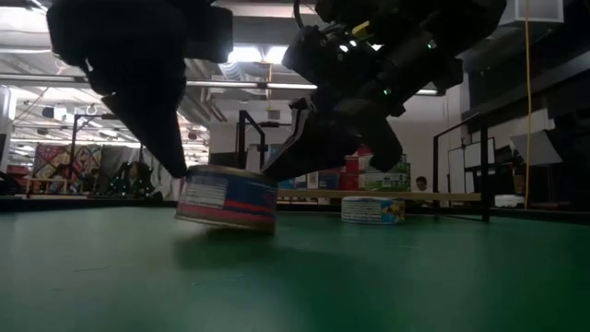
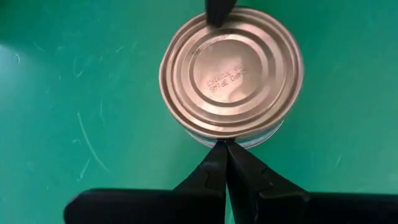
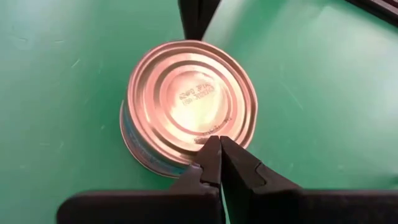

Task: Stack canned seafood by type on shelf
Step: Stack the blue pink tuna can on top of the blue pink tuna cans on the shelf

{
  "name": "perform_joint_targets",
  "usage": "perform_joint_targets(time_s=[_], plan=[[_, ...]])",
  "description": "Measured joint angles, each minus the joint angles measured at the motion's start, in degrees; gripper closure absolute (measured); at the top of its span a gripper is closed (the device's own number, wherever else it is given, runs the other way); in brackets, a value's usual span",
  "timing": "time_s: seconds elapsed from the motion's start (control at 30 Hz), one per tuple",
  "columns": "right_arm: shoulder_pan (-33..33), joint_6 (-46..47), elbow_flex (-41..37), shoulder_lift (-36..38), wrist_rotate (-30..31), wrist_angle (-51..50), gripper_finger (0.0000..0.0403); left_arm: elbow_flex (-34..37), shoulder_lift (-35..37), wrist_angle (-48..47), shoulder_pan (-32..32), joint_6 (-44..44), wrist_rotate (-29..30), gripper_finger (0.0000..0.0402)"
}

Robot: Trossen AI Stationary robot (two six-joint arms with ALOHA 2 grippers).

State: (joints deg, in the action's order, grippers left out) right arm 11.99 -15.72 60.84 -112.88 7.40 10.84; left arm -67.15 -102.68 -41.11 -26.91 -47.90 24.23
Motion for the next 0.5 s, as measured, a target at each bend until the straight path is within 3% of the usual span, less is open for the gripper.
perform_joint_targets(time_s=[0.33,0.5], plan=[[-0.02,0.88,-0.04,0.00,0.39,-1.37,0.0398,-0.42,0.01,1.91,0.60,0.33,-0.15,0.0399],[0.00,0.91,-0.04,0.04,3.33,-2.68,0.0398,-0.47,0.36,3.69,0.66,0.40,0.65,0.0400]])
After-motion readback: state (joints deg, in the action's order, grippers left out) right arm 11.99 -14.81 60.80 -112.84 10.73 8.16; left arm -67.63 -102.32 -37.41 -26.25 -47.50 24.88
